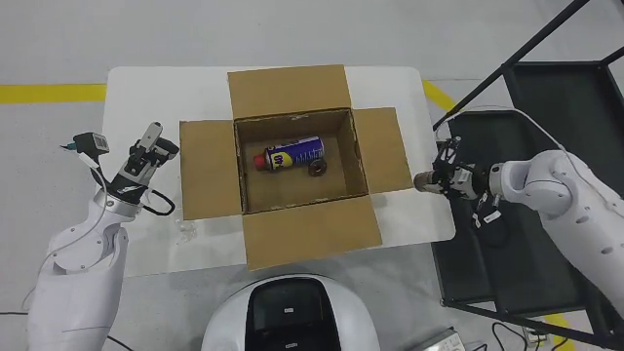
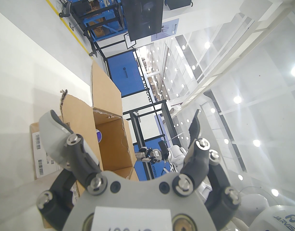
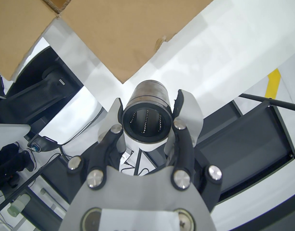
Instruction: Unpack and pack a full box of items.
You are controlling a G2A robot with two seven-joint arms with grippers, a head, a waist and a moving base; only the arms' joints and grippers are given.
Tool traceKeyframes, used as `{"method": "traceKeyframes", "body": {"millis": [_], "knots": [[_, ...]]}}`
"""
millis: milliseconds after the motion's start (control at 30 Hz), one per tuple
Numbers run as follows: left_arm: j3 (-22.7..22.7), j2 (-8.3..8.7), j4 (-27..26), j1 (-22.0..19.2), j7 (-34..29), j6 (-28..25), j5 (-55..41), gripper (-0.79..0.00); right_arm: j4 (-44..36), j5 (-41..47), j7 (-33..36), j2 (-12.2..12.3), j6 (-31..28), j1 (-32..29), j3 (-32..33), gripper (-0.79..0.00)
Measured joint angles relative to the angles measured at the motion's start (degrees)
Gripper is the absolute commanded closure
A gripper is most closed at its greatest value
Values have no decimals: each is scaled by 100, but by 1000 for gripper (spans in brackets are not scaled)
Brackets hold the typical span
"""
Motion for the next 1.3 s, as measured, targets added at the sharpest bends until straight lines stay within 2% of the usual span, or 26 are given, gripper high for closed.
{"method": "traceKeyframes", "body": {"millis": [200,567,833,1300], "knots": [[0,0,0,0,0,0,0,-785,570,-191,-199,-245,146,666,-760,0],[0,0,0,0,0,0,0,-785,1609,-258,86,-723,622,1845,-1862,0],[0,0,0,0,0,0,0,-785,2265,-286,-73,-977,1055,2207,-2244,0],[0,0,0,0,0,0,0,-785,2792,-545,-144,-1258,1755,2491,-2546,0]]}}
